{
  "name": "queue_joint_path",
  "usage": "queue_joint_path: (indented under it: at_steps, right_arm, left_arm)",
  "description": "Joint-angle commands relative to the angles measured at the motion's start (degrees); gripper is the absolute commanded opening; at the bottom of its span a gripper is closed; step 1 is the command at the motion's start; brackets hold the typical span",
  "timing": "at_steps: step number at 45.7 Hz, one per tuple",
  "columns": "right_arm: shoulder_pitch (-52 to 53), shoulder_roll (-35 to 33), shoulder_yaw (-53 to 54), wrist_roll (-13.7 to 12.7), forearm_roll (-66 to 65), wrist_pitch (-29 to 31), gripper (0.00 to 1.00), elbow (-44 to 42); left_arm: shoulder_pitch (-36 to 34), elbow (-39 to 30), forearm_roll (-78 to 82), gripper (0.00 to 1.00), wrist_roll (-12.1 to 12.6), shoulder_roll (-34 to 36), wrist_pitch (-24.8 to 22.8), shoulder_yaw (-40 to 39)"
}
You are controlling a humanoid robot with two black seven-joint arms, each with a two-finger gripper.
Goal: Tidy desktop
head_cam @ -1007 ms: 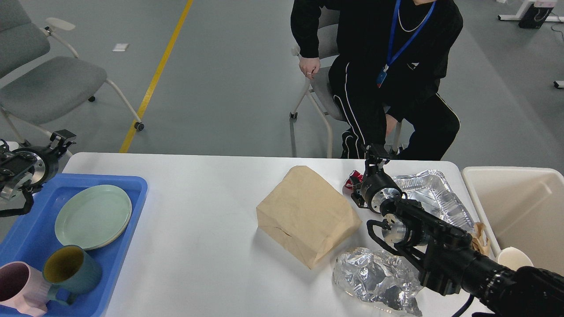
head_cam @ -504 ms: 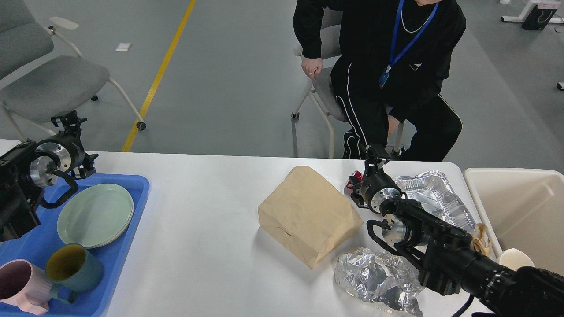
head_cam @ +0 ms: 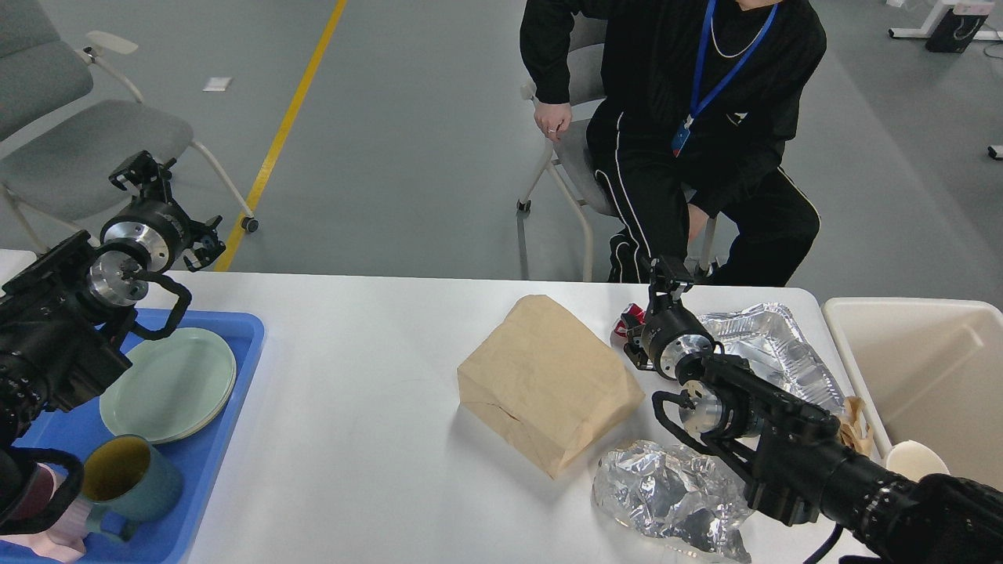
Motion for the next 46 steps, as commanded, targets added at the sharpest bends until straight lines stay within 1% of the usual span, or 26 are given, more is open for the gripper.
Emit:
queue_joint_path:
  at_steps: [1, 6, 17, 20, 26, 31, 34, 42, 46]
  right_arm:
    - [0.0, 0.0, 0.0, 0.0, 0.0, 0.0, 1.0, 0.0]
    - [0.0, 0.0, 0.1, 0.0, 0.0, 0.0, 1.0, 0.0]
    - [0.0, 0.0, 0.1, 0.0, 0.0, 0.0, 1.0, 0.0]
    - [0.0, 0.0, 0.1, 0.0, 0.0, 0.0, 1.0, 0.0]
    - [0.0, 0.0, 0.0, 0.0, 0.1, 0.0, 1.0, 0.0]
    - [0.0, 0.0, 0.0, 0.0, 0.0, 0.0, 1.0, 0.0]
    - [0.0, 0.0, 0.0, 0.0, 0.0, 0.0, 1.0, 0.0]
    - [0.0, 0.0, 0.0, 0.0, 0.0, 0.0, 1.0, 0.0]
    - [0.0, 0.0, 0.0, 0.0, 0.0, 0.0, 1.0, 0.0]
  left_arm:
    - [0.4, 0.0, 0.1, 0.96, -3.0, -1.6, -1.1, -2.8]
    - [0.3, 0.0, 0.1, 0.96, -5.7, -2.0, -2.2, -2.9]
    - [0.7, 0.0, 0.0, 0.96, -12.4, -2.1, -6.7, -2.8]
    - [0.8, 0.0, 0.1, 0.96, -13.2, -2.5, -6.9, -2.1]
    - [2.3, 0.0, 0.3, 0.96, -13.3, -3.0, -7.5, -1.9]
    - [4.3, 0.0, 0.4, 0.96, -13.8, -5.6, -9.7, -1.9]
    - [4.7, 0.0, 0.4, 0.96, -14.8, -5.9, -10.2, -1.8]
    - [5.4, 0.0, 0.4, 0.96, -18.7, -7.3, -10.0, -1.7]
    - [6.0, 0.0, 0.5, 0.96, -19.0, -8.5, -10.3, -1.8]
